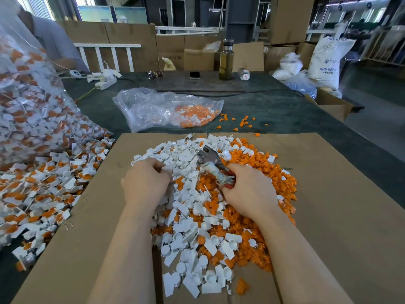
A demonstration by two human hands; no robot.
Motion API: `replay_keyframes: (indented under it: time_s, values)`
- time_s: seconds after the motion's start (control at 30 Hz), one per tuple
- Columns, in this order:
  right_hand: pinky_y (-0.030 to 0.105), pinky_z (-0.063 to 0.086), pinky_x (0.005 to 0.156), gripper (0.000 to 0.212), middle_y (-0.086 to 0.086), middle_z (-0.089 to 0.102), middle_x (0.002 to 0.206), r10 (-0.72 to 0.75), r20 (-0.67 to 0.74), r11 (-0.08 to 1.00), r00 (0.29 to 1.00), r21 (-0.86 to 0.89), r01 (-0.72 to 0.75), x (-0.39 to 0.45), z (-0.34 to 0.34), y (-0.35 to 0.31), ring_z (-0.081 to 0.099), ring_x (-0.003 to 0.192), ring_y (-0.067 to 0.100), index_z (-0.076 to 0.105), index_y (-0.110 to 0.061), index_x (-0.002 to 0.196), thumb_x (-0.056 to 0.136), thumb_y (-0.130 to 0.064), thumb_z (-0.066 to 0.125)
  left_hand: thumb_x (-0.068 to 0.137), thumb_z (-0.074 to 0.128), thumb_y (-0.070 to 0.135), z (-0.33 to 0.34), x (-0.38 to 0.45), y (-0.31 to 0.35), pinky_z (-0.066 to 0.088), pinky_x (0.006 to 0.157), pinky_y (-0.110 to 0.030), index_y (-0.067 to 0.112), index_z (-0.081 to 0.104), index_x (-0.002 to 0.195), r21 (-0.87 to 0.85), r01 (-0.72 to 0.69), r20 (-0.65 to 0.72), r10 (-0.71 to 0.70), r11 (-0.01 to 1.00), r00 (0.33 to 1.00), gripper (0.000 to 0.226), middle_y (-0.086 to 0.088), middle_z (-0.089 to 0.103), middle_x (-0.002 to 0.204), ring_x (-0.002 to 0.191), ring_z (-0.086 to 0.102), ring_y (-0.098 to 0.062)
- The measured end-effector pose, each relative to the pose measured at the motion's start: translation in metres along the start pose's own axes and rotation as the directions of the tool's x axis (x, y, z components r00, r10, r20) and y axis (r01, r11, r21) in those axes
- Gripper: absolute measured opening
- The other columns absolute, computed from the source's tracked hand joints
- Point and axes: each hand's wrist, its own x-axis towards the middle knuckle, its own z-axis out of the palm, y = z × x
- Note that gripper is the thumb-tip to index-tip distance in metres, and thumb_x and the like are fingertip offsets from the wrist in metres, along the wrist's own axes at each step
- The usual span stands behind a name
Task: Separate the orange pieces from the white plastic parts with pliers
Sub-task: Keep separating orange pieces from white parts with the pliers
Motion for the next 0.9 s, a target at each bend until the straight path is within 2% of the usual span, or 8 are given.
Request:
replay_keyframes:
  time_s: [0.07,0.1,0.27,0.33,0.47,0.6,0.7,0.9]
  values:
    - [0.024,0.036,0.047,0.013,-0.015,0.050,0.073,0.002,-0.052,0.999,0.999,0.051,0.001,0.001,-0.002,0.001,0.050,0.068,0.007,0.048,-0.032,0.081,0.085,-0.034,0.061,0.092,0.063,0.023,0.001,-0.005,0.007,0.054,0.060,-0.027,0.026,0.065,0.099,-0.197,-0.039,-0.028,0.034,0.980,0.999,0.008,0.008,0.064,0.078,0.070,0.067,-0.015]
    - [0.024,0.036,0.047,0.013,-0.014,0.051,0.073,0.010,-0.076,0.996,0.997,0.084,-0.004,0.001,-0.002,0.002,0.050,0.066,0.006,0.049,-0.030,0.080,0.085,-0.033,0.061,0.092,0.063,0.023,0.002,-0.007,0.010,0.053,0.059,-0.027,0.025,0.064,0.101,-0.257,-0.071,-0.046,0.061,0.964,0.997,0.009,0.011,0.062,0.077,0.068,0.065,-0.014]
    - [0.024,0.039,0.049,0.011,-0.018,0.056,0.076,0.096,-0.162,0.945,0.982,0.326,-0.039,0.003,-0.005,0.003,0.054,0.065,0.005,0.053,-0.033,0.089,0.086,-0.031,0.064,0.092,0.066,0.025,0.009,-0.019,0.028,0.055,0.077,-0.040,0.029,0.060,0.095,-0.526,-0.107,-0.035,0.104,0.844,0.994,0.008,0.000,0.068,0.083,0.077,0.064,-0.019]
    - [0.025,0.042,0.053,0.012,-0.017,0.058,0.078,0.119,-0.176,0.911,0.977,0.412,-0.037,0.003,-0.006,0.003,0.056,0.068,0.006,0.054,-0.033,0.087,0.087,-0.030,0.065,0.091,0.066,0.021,0.012,-0.023,0.034,0.057,0.080,-0.040,0.025,0.065,0.097,-0.595,-0.082,-0.018,0.089,0.800,0.996,0.008,0.000,0.072,0.080,0.080,0.069,-0.019]
    - [0.027,0.048,0.061,0.015,-0.018,0.060,0.080,0.131,-0.199,0.875,0.971,0.483,-0.019,0.001,-0.008,0.000,0.058,0.073,0.005,0.052,-0.035,0.084,0.086,-0.030,0.067,0.089,0.071,0.025,0.018,-0.027,0.041,0.059,0.082,-0.038,0.016,0.069,0.099,-0.631,-0.042,0.067,0.109,0.775,0.992,0.014,-0.002,0.074,0.086,0.080,0.071,-0.018]
    - [0.030,0.052,0.069,0.013,-0.016,0.062,0.085,0.129,-0.220,0.856,0.967,0.518,0.004,0.001,-0.011,-0.003,0.060,0.079,0.005,0.056,-0.032,0.092,0.086,-0.031,0.068,0.086,0.076,0.025,0.021,-0.033,0.046,0.058,0.073,-0.025,0.024,0.071,0.090,-0.678,-0.044,0.081,0.134,0.734,0.988,0.007,0.003,0.075,0.082,0.075,0.071,-0.010]
    - [0.034,0.055,0.074,0.017,-0.012,0.066,0.091,0.124,-0.210,0.806,0.970,0.592,0.025,0.000,-0.012,-0.005,0.063,0.084,0.008,0.061,-0.024,0.101,0.086,-0.028,0.069,0.085,0.077,0.019,0.022,-0.036,0.050,0.059,0.075,-0.028,0.025,0.069,0.092,-0.725,-0.018,0.112,0.143,0.689,0.983,0.012,-0.001,0.076,0.083,0.077,0.073,-0.014]
    - [0.009,0.042,0.062,0.017,-0.019,0.063,0.080,0.146,-0.272,0.753,0.951,0.654,0.072,-0.001,-0.013,-0.006,0.059,0.073,-0.007,0.064,-0.024,0.103,0.087,-0.026,0.070,0.087,0.075,0.014,0.023,-0.040,0.051,0.059,0.081,-0.039,0.025,0.068,0.087,-0.773,0.009,0.150,0.168,0.634,0.974,0.013,-0.005,0.077,0.078,0.081,0.075,-0.022]
